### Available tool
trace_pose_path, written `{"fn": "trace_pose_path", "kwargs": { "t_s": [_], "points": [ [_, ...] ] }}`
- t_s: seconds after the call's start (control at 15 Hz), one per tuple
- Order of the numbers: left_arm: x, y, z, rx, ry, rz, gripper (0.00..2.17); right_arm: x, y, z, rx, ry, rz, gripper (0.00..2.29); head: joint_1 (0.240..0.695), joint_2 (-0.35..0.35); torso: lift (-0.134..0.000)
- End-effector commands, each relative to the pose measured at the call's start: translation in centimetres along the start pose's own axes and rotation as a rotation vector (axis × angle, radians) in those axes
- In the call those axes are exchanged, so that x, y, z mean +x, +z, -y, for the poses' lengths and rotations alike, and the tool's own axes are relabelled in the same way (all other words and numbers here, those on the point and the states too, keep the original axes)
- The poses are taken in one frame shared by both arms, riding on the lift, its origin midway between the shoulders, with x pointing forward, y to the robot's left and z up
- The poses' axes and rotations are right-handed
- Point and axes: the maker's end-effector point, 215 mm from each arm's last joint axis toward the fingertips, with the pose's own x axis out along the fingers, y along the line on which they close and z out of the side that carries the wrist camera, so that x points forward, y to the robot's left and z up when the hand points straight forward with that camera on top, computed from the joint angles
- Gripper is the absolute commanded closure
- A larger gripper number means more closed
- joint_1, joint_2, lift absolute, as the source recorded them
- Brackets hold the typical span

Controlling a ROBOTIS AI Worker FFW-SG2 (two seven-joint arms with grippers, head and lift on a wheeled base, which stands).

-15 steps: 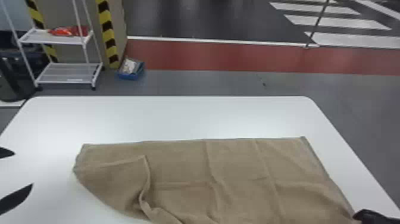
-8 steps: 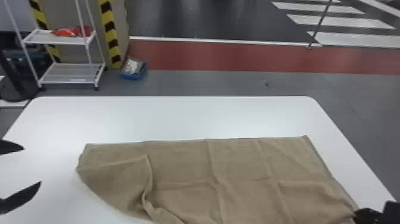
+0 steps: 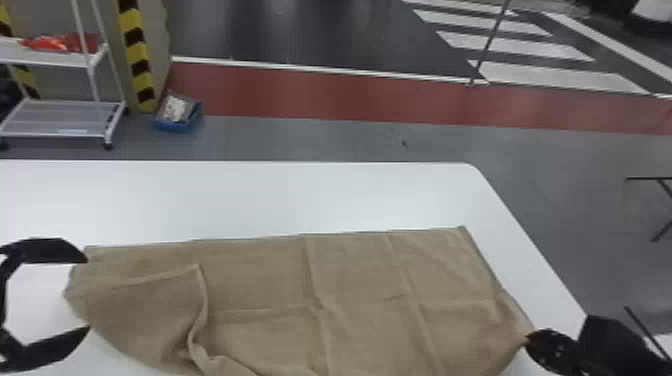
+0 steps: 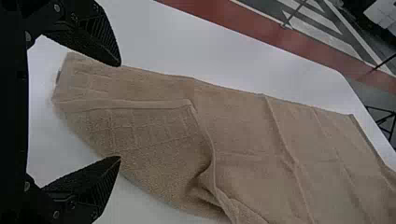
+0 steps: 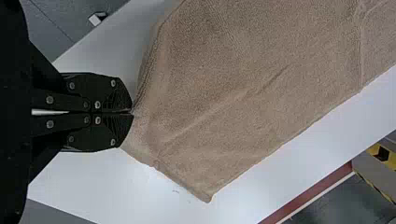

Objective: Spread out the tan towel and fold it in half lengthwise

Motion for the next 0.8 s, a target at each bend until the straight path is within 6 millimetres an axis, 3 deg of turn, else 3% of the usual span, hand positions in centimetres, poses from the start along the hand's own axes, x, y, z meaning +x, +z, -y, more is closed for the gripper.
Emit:
{"fn": "trace_pose_path", "kwargs": {
  "t_s": [0.0,0.13,0.4,0.73],
  "points": [
    [1.8,1.8,-0.9,0.063,-0.035,0.013,0.21,-0.1,0.2,-0.5,0.000,0.002,0.000,1.42,0.695,-0.260,-0.128],
    [3.4,2.9,-1.9,0.023,-0.113,0.040,0.21,-0.1,0.1,-0.7,0.002,0.003,-0.003,1.42,0.695,-0.279,-0.128],
    [6.0,4.8,-3.6,-0.222,-0.265,0.101,0.21,0.1,0.1,-1.1,0.004,0.006,-0.011,1.42,0.695,-0.310,-0.128],
    [10.1,5.1,-1.6,-0.403,-0.435,0.054,0.27,0.3,-0.2,-1.5,0.004,0.012,-0.024,1.42,0.695,-0.334,-0.128]
  ]
}}
